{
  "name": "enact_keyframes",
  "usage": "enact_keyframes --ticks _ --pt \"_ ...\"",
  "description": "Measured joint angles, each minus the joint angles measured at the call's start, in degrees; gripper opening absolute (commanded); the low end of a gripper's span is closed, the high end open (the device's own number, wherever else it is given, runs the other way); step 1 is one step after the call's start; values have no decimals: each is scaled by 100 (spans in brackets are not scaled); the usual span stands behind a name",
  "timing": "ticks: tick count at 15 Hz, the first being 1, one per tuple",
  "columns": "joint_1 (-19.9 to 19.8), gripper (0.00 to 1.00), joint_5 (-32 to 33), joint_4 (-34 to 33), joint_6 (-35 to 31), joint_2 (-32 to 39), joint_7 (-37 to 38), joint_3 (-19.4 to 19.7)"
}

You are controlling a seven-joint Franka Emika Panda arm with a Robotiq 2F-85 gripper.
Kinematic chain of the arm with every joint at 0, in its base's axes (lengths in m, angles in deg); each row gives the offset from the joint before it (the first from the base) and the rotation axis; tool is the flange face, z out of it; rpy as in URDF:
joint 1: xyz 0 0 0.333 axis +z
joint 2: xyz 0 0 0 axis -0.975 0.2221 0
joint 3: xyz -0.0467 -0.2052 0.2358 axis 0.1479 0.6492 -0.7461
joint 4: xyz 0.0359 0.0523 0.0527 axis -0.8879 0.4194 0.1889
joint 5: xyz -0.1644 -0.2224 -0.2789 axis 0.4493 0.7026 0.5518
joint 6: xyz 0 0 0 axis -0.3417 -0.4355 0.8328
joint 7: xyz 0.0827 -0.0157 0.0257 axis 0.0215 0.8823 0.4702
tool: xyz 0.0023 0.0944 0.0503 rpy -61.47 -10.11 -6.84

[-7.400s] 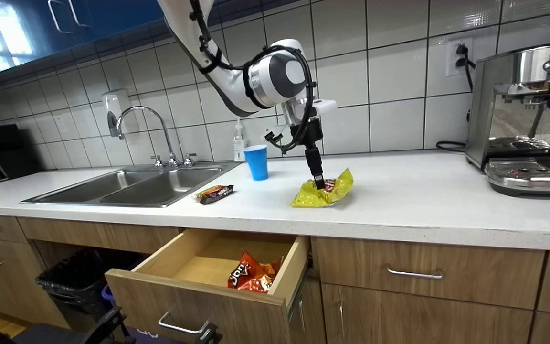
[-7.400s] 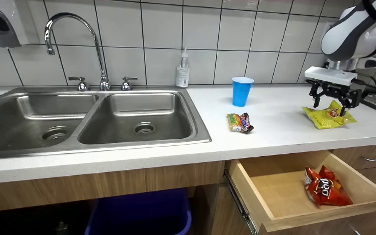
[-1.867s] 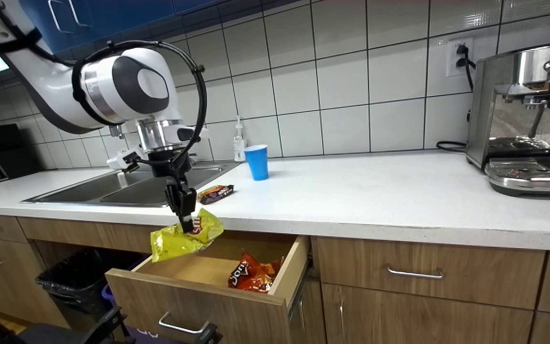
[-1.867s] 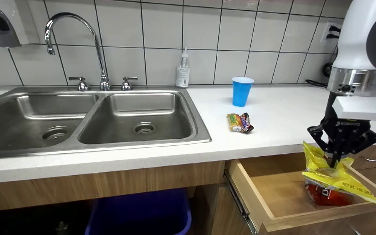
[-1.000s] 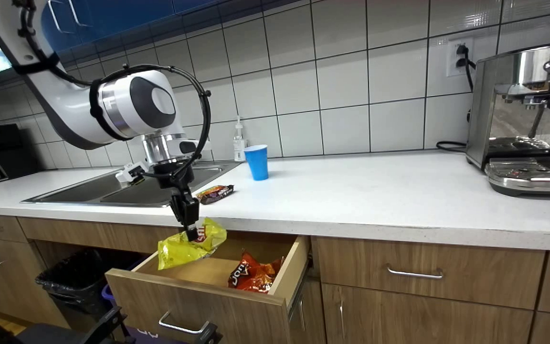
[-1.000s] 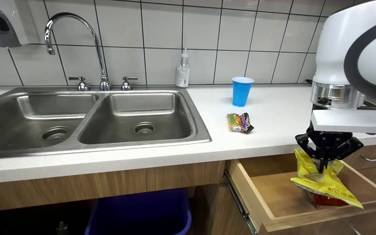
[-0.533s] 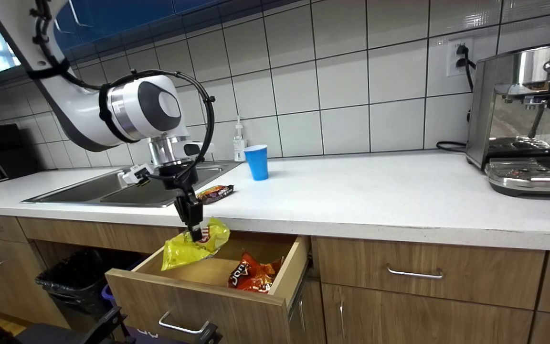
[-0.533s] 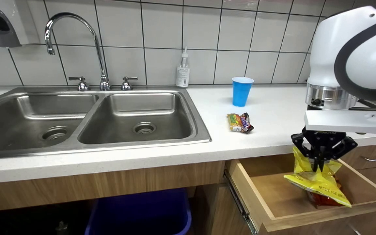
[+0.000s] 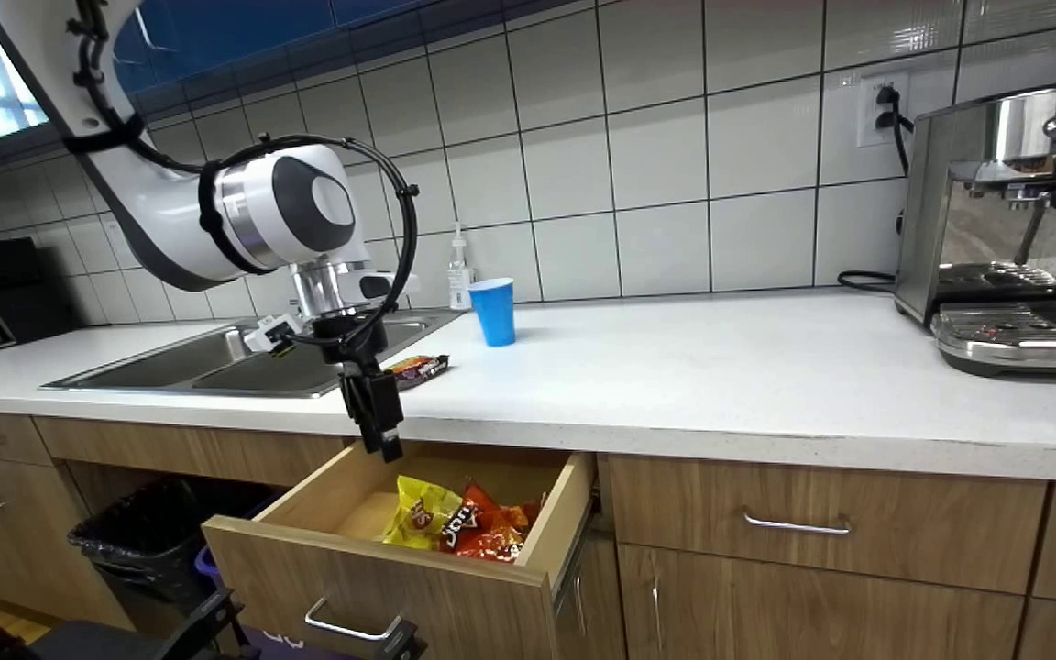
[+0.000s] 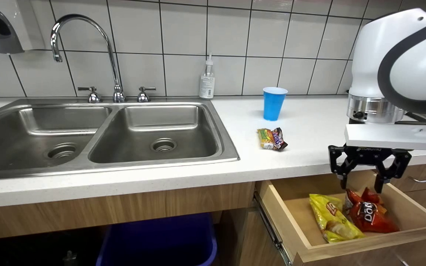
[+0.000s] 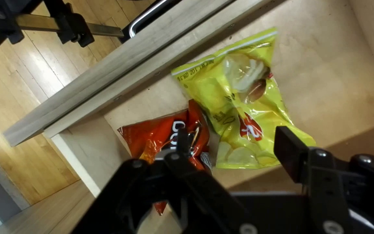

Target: Put the red and yellow packets in the open drawer, then close the drawer

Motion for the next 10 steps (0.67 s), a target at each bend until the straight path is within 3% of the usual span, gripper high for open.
enact_keyframes --ticks 10 --pt "-2 100 -11 225 100 -192 -272 151"
